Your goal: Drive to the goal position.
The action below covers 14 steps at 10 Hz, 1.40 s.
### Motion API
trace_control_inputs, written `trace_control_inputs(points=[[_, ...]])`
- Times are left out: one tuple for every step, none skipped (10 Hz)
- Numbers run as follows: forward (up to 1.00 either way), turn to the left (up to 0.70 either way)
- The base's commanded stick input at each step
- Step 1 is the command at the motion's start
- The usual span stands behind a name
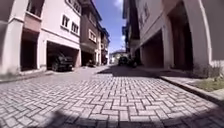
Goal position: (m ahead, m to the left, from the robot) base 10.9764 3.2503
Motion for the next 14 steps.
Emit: trace_control_inputs(points=[[0.50, 0.00], [0.50, 0.00], [0.50, 0.00], [0.50, 0.00], [0.50, 0.00], [0.50, 0.00], [0.50, 0.00], [0.50, 0.00], [0.50, 0.00], [0.50, 0.00], [0.50, 0.00], [0.50, 0.00], [0.50, 0.00], [0.50, 0.00]])
